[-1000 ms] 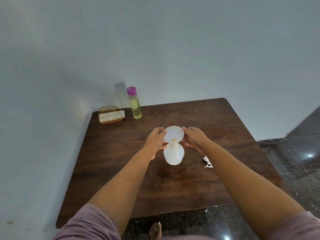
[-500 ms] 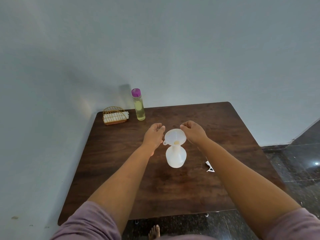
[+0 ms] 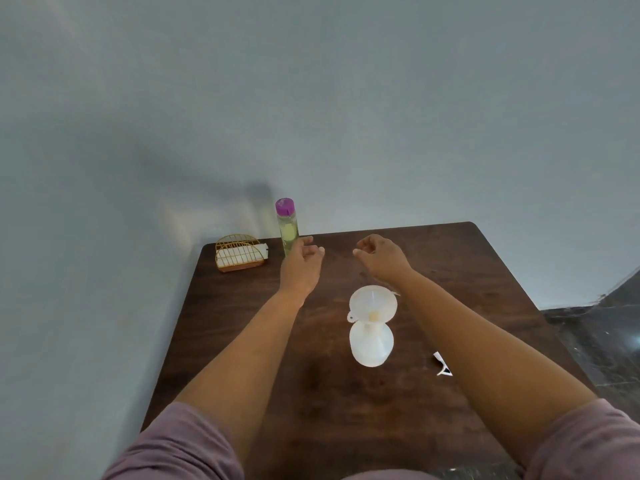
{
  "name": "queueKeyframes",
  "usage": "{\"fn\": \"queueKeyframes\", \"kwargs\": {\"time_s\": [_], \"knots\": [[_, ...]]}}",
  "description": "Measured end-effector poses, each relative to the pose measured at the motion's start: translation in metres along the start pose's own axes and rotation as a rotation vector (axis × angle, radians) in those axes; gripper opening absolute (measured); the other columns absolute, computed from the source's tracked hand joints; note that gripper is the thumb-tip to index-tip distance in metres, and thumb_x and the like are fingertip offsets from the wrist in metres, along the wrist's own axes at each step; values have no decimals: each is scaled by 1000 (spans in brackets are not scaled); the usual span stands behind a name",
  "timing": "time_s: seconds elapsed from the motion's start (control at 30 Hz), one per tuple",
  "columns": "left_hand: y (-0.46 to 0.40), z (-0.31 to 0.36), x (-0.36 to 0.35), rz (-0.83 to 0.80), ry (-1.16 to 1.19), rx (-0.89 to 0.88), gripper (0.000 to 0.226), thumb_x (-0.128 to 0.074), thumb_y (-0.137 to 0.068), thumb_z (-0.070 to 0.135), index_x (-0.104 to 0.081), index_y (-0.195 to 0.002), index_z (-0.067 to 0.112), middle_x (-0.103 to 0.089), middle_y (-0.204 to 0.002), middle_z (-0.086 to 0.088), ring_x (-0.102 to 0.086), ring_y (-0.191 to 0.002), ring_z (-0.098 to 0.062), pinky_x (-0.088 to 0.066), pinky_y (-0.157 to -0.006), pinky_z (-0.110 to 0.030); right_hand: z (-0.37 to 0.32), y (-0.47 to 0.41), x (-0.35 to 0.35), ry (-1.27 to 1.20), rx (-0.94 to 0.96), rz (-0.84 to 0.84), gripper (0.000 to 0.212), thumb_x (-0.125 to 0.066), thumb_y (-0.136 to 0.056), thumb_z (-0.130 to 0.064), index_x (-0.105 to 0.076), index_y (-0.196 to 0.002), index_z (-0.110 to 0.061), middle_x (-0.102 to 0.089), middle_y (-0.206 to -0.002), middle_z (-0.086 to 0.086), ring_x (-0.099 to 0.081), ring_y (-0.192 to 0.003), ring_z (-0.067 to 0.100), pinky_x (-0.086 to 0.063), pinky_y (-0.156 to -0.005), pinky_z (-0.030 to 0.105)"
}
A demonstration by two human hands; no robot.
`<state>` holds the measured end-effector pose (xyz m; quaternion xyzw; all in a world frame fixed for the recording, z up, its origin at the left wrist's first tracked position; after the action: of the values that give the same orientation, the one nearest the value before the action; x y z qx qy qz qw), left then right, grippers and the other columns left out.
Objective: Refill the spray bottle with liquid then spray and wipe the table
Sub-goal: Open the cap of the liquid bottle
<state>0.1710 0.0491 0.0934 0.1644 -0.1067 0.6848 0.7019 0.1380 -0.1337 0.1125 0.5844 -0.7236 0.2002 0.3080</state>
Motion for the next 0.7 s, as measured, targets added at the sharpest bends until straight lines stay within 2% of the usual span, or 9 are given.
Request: {"fn": "queueKeyframes", "kwargs": {"time_s": [0.17, 0.23, 0.33, 0.43, 0.7], "knots": [[-32, -5, 22, 55, -28, -29, 41, -61, -94, 26, -48, -131, 16, -60, -123, -1, -59, -110, -16, -48, -99, -36, -21, -30, -18, 12, 23, -18, 31, -59, -91, -33, -59, -115, -14, -60, -107, 1, -57, -100, 18, -41, -82, 25], [-44, -8, 32, 67, -49, -28, 44, -62, -93, 25, -47, -133, 14, -58, -124, -3, -58, -112, -18, -49, -97, -34, -29, -42, -27, 23, 32, -35, 33, -59, -91, -33, -58, -117, -14, -58, -106, 0, -56, -101, 19, -41, -81, 25], [-65, -11, 47, 84, -95, -29, 48, -64, -93, 23, -45, -136, 14, -56, -129, -5, -57, -116, -19, -49, -95, -32, -43, -62, -42, 46, 51, -71, 37, -60, -91, -31, -54, -122, -13, -59, -114, 5, -55, -98, 18, -42, -83, 25], [-90, -16, 58, 86, -153, -23, 53, -65, -92, 20, -41, -139, 14, -54, -134, -5, -56, -120, -21, -48, -96, -32, -58, -84, -57, 58, 66, -101, 44, -61, -90, -29, -49, -129, -12, -58, -123, 9, -56, -106, 21, -43, -88, 27], [-148, -39, 52, 7, -255, 14, 80, -73, -86, 25, -27, -150, 14, -45, -147, -8, -46, -133, -26, -43, -108, -39, -95, -146, -92, 81, 95, -117, 65, -68, -86, -29, -35, -140, -14, -43, -137, 13, -53, -115, 25, -39, -89, 26]]}}
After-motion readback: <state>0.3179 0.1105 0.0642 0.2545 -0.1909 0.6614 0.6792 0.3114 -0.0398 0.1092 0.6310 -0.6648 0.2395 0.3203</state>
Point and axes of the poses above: each hand's wrist, its own y-axis away from the middle knuckle, its own x-axis out of the back of the hand, z = x × y, the point moved 6 cm from there along -y, towards the middle knuckle
